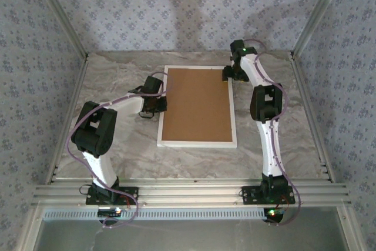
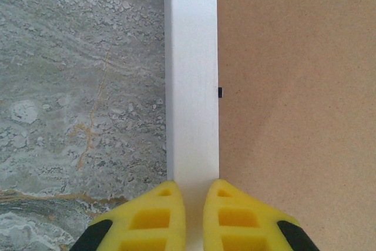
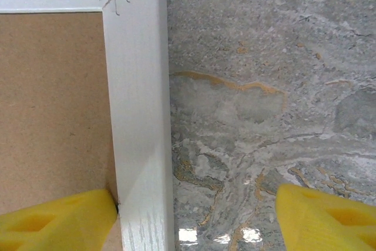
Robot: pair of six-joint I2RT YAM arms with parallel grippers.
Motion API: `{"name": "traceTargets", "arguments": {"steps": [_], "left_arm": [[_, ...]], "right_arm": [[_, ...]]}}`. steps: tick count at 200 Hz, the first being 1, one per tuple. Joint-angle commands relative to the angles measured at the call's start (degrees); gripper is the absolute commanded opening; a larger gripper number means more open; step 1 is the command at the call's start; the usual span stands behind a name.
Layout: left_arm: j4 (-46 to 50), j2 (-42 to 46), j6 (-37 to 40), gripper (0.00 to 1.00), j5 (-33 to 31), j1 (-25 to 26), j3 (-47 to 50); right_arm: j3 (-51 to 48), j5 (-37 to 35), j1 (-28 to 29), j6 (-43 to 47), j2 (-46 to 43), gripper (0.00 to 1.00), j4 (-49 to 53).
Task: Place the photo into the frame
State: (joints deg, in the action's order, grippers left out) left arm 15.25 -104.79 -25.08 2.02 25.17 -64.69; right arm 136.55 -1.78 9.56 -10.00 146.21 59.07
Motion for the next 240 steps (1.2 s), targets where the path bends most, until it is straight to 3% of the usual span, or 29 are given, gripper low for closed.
{"name": "traceTargets", "arguments": {"steps": [1, 54, 135, 188, 240], "left_arm": [[3.29, -1.47, 0.58, 0.0, 1.18, 1.35, 0.22], [3.3, -0.94, 0.38, 0.0, 0.27, 0.94, 0.71], [3.99, -0.59, 0.82, 0.0, 0.15, 0.85, -0.17], [3.52, -0.66, 0.34, 0.0, 0.18, 0.85, 0.19], [3.65, -0.85, 0.3, 0.0, 0.26, 0.94, 0.09]], "right_arm": [[-5.03, 5.17, 2.13, 1.03, -2.4, 0.78, 2.89], [-17.72, 5.75, -1.01, -0.49, -18.27, 0.79, -4.69], [-48.81, 6.55, -2.62, -3.89, -37.74, 0.77, -16.39], [-56.3, 6.53, -2.48, -3.31, -39.17, 0.77, -18.31], [-57.07, 6.4, -1.77, -3.19, -36.6, 0.77, -19.5]]}}
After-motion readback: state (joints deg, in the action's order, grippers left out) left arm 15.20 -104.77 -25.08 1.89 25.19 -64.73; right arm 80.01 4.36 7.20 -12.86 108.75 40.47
